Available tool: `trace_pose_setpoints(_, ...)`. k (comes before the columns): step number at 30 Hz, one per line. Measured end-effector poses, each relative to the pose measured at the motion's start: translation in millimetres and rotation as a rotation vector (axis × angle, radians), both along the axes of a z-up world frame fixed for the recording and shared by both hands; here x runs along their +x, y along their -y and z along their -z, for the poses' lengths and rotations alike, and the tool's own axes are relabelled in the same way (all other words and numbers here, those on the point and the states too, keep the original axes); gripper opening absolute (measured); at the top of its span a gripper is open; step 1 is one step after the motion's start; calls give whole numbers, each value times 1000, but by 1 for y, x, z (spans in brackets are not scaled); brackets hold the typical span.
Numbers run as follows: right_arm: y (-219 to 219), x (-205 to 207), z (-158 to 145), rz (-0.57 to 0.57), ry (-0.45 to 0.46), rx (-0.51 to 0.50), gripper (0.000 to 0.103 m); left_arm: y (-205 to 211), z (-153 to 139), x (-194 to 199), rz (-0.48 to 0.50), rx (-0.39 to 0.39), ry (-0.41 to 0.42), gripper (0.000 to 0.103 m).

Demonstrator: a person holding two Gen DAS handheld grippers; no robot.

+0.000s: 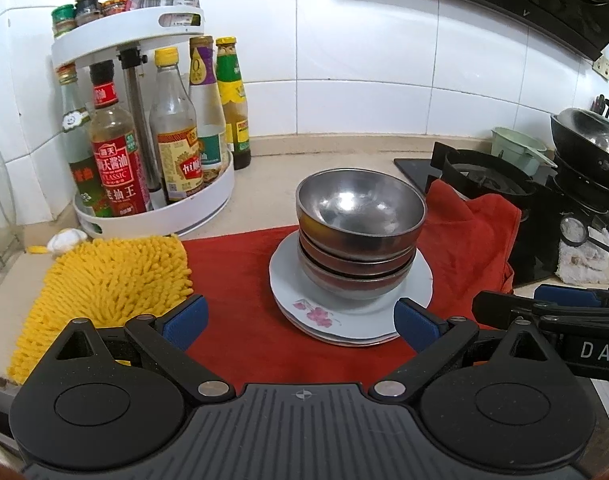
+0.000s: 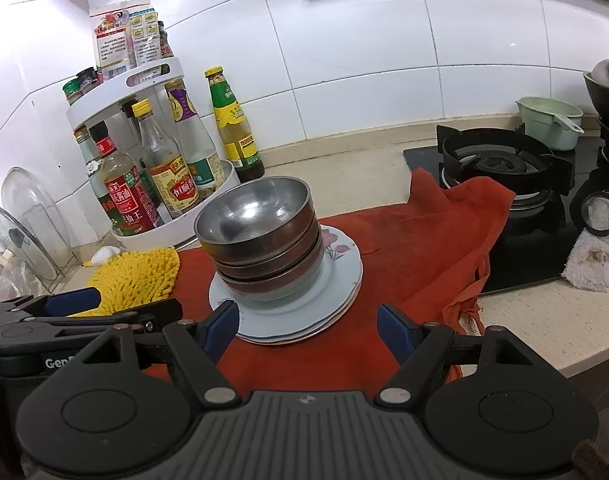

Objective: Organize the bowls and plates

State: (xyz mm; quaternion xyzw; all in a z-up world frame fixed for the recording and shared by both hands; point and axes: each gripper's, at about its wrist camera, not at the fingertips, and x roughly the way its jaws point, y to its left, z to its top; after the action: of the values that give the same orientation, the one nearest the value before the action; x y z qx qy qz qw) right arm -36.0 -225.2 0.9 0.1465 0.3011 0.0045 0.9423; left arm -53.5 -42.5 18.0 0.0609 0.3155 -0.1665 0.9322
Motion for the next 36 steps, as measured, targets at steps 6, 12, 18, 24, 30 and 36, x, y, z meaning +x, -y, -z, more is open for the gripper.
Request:
trace_pose_setpoints(6, -3, 0, -1, -4, 1, -5, 72, -1, -1, -1, -1, 3, 8, 101)
trace_pose_setpoints(12, -4, 0, -1, -8, 1, -10, 72, -2, -1, -2, -6, 5, 8, 101)
trace_pose_setpoints(18, -5, 1, -1, -12, -2, -16, 72, -3, -1, -2, -9, 5, 8, 101)
trace_pose_setpoints(24, -6, 2, -1, -16, -4, -20, 72, -5, 0, -2, -13, 7, 9, 101)
trace_pose_setpoints(30, -7, 3, -1, -20, -6, -23, 72, -7, 0, -2, -18, 8, 11, 101)
trace_pose_setpoints(36, -7, 3, -1, -24, -4, -23, 72, -9, 0, -2, -22, 5, 16, 101)
